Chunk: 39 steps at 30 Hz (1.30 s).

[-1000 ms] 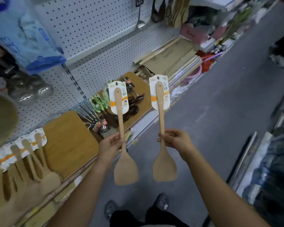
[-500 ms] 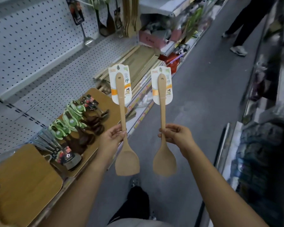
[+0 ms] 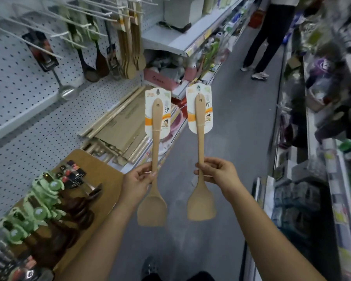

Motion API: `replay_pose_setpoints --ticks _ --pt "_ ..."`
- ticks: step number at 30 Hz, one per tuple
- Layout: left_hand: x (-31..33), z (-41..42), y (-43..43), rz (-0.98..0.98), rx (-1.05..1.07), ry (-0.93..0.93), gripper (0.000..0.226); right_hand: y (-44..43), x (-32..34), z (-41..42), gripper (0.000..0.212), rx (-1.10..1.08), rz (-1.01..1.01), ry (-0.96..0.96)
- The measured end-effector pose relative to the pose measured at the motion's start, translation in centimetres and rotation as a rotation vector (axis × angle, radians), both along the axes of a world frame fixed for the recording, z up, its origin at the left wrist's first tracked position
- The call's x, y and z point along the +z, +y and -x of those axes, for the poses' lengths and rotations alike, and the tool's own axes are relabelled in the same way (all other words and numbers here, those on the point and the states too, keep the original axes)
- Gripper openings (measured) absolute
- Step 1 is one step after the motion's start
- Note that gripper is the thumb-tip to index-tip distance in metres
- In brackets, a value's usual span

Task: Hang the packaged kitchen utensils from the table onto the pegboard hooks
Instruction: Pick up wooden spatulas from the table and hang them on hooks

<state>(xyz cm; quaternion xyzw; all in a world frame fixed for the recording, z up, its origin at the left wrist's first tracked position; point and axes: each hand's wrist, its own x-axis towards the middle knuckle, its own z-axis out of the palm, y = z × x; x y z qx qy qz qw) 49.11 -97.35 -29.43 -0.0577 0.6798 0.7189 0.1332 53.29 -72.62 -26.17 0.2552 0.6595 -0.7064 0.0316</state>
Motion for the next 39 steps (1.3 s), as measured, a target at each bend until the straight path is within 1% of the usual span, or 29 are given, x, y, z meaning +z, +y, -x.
replay_pose_setpoints --ticks 4,8,11,15,19,25,30,32,39 --pt "0.7 4.1 2.6 -0.054 0.047 -0.038 0.033 2.9 0.4 4.8 0.020 0.001 0.022 0.014" --pt "0.2 7.9 5.5 0.016 0.099 -0.008 0.035 5.9 -0.2 9.9 0.017 0.054 0.050 0.002" --pt "0.1 10.7 8.6 0.056 0.153 -0.005 0.037 8.6 -1.0 14.2 0.017 0.151 0.059 -0.011" --pt "1.1 13.3 12.8 0.068 0.280 -0.017 0.032 12.3 -0.8 19.4 0.012 0.273 0.064 -0.005" --pt "2.0 15.5 15.5 0.072 0.397 -0.003 0.029 15.2 -0.5 24.6 0.013 0.403 0.041 0.021" --pt "1.5 20.0 16.2 0.113 0.567 -0.036 0.028 15.3 -0.2 32.7 0.012 0.487 0.105 0.032" --pt "0.2 25.9 16.4 0.088 0.626 -0.009 0.028 15.2 0.1 39.9 0.015 0.573 0.075 0.075" --pt "-0.4 28.7 16.8 0.086 0.632 0.005 0.029 15.8 0.5 42.7 0.015 0.574 0.035 0.076" --pt "-1.4 35.9 19.3 0.071 0.610 0.046 0.032 18.2 1.9 51.8 0.014 0.552 0.004 0.109"
